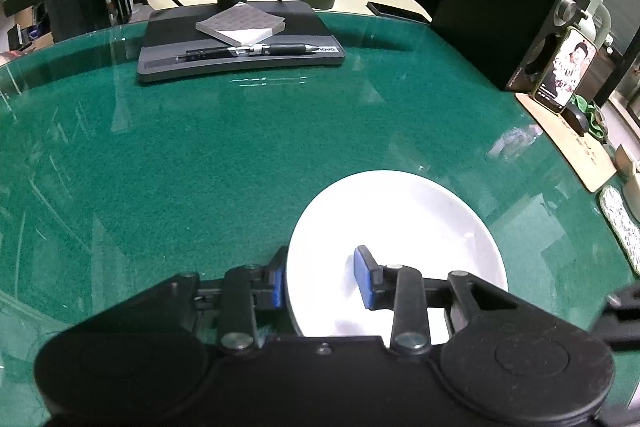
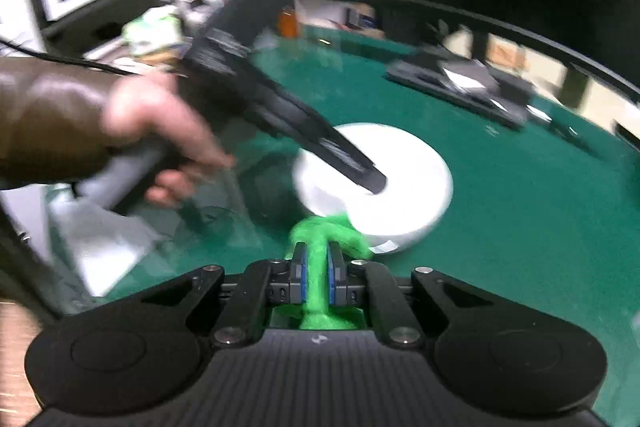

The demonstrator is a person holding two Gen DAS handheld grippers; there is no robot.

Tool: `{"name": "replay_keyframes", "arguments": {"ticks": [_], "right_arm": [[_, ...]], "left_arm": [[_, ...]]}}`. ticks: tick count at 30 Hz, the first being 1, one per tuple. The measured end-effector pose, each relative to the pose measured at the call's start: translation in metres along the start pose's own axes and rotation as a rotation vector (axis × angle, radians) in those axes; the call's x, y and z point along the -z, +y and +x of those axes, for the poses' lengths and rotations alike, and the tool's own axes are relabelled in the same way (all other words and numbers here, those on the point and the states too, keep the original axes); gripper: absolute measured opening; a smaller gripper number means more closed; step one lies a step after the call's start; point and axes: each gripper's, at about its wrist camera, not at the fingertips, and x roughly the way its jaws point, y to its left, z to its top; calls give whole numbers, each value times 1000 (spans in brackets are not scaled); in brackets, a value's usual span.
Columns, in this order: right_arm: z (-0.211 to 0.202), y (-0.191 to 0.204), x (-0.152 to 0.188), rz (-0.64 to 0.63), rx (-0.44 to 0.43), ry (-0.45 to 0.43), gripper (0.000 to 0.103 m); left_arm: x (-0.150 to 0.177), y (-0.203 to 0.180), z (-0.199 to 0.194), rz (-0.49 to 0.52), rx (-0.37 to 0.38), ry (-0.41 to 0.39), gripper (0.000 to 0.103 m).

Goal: Clean bowl
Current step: 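Lift and tilt the bowl with the left tool while the right tool brings the cloth over, then rub the cloth along the bowl rim with the right tool while the left tool holds the bowl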

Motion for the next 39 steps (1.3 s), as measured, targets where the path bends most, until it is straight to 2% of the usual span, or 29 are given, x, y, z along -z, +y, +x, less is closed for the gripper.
{"name": "replay_keyframes", "arguments": {"ticks": [3,7,11,17,20,22,25,32,35,37,39], "right_arm": [[4,-4,6,38,56,20,9],[0,9,2,11,-23,-3,9],[2,14,-4,-15,-36,-2,9],[9,-11,-2,49,68,29,10],[10,-5,-3,31,54,22,10],[8,8,-5,-5,0,1,10],[6,8,-11,-22,-4,-14,10],[6,-19,-10,18,107,12,10],[5,-17,-13,-9,92,29,11],[3,-8,-15,-62,14,44,11],[3,-5,-16,-109,-8,57,11]], "left_arm": [[1,0,-1,4,3,1,34],[1,-1,-1,7,3,4,34],[3,-1,-2,11,5,3,34],[5,-1,-4,6,5,3,34],[5,-2,-4,7,5,4,35],[5,-2,-4,10,6,6,35],[4,-2,-4,15,4,14,35],[6,-11,-9,55,-22,79,36],[4,-16,-10,82,-38,124,36],[4,-16,-11,95,-34,150,36],[4,-17,-13,117,-35,179,37]]}}
